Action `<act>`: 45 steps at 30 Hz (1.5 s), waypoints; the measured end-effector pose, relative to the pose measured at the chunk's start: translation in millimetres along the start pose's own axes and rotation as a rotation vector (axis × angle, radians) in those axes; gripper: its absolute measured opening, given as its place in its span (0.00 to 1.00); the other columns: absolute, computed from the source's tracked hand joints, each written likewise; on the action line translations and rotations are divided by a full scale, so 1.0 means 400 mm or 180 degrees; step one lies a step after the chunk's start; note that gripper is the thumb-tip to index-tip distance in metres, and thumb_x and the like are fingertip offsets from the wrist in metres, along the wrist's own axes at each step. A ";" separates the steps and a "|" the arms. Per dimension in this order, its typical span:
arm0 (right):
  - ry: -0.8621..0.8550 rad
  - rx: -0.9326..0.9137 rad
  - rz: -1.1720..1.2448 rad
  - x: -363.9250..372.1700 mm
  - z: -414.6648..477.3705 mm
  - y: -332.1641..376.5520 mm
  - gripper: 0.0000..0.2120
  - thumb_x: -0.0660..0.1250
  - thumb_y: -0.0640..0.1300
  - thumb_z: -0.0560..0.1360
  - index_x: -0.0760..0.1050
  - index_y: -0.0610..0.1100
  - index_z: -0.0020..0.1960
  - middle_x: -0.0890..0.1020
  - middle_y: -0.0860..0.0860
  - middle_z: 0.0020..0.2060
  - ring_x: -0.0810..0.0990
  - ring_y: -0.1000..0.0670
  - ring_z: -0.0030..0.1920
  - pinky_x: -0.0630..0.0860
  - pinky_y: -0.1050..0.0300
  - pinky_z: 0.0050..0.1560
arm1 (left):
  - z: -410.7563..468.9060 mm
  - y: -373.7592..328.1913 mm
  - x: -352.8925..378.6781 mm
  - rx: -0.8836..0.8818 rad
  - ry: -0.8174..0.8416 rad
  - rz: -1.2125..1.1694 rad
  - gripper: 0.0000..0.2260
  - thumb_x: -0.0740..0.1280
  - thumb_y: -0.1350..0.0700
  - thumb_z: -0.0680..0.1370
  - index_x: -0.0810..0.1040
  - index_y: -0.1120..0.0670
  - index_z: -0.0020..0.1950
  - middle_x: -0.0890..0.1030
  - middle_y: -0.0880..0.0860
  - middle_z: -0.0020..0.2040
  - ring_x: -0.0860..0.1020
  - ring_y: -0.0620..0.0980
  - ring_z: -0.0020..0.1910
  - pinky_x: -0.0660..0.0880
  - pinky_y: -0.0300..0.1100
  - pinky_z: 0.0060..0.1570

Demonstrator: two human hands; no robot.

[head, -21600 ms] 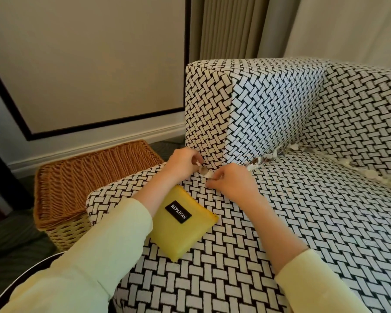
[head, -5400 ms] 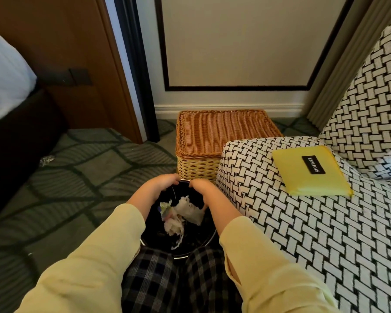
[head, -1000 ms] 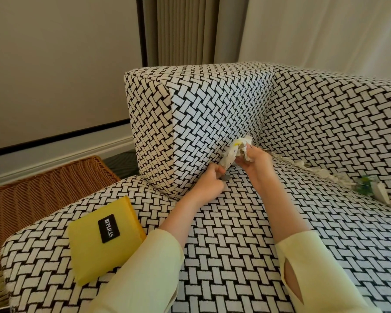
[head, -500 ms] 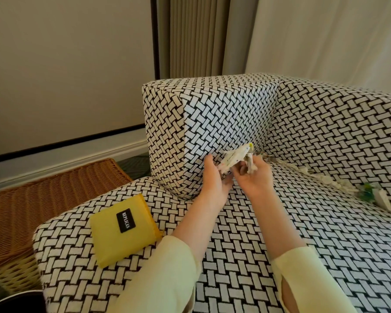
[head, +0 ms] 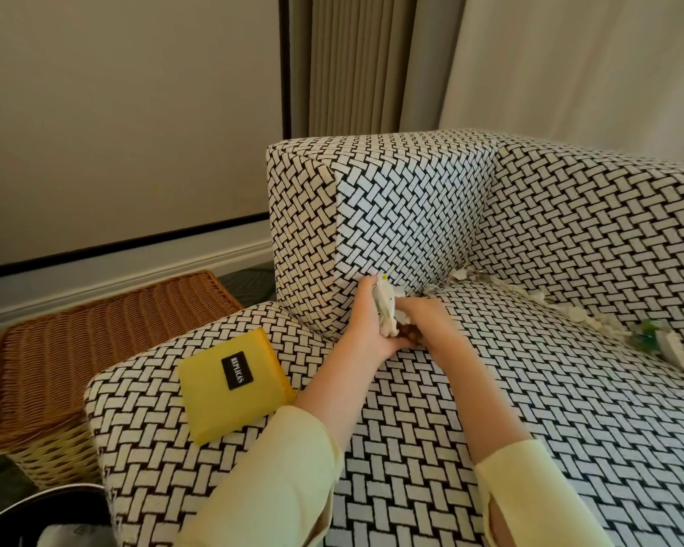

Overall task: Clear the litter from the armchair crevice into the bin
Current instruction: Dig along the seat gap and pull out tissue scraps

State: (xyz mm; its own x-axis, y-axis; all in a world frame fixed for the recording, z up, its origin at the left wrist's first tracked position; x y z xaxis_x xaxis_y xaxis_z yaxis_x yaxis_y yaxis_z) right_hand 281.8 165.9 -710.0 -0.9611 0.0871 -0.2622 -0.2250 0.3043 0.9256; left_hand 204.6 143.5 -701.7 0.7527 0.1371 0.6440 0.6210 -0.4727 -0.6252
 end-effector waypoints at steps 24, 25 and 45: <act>0.0892 -0.0349 -0.1890 0.016 -0.082 0.036 0.13 0.58 0.36 0.77 0.76 0.40 0.59 0.78 0.49 0.41 0.75 0.52 0.42 0.76 0.56 0.49 | -0.058 -0.061 -0.098 0.0305 0.0030 0.1833 0.12 0.62 0.47 0.78 0.70 0.54 0.41 0.68 0.49 0.27 0.62 0.40 0.15 0.58 0.29 0.14; 0.0888 -0.0398 -0.1964 0.019 -0.089 0.047 0.15 0.58 0.34 0.76 0.76 0.41 0.60 0.79 0.48 0.47 0.76 0.50 0.48 0.75 0.54 0.55 | -0.065 -0.070 -0.105 0.0279 0.0023 0.1834 0.13 0.61 0.45 0.78 0.71 0.54 0.40 0.68 0.49 0.28 0.62 0.40 0.15 0.58 0.29 0.13; -0.0195 -0.1178 -0.2712 0.008 -0.038 0.057 0.10 0.70 0.39 0.72 0.81 0.41 0.52 0.81 0.46 0.52 0.73 0.53 0.44 0.68 0.63 0.49 | -0.125 -0.120 -0.182 0.0241 -0.0055 0.1725 0.14 0.60 0.51 0.79 0.68 0.54 0.34 0.66 0.49 0.28 0.62 0.41 0.15 0.57 0.28 0.13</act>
State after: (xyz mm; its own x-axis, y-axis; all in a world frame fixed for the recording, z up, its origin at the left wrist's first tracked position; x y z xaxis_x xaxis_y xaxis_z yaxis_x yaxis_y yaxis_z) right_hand 271.2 158.7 -685.6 -0.4402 0.0264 -0.8975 -0.8977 -0.0324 0.4394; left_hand 109.1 112.7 -696.6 0.9723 -0.0942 0.2137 0.1567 -0.4156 -0.8960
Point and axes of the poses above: each hand's wrist, its own z-axis towards the middle knuckle, its own x-axis out of the palm, y = z × x, the point moved 6 cm from there along z, towards the middle knuckle
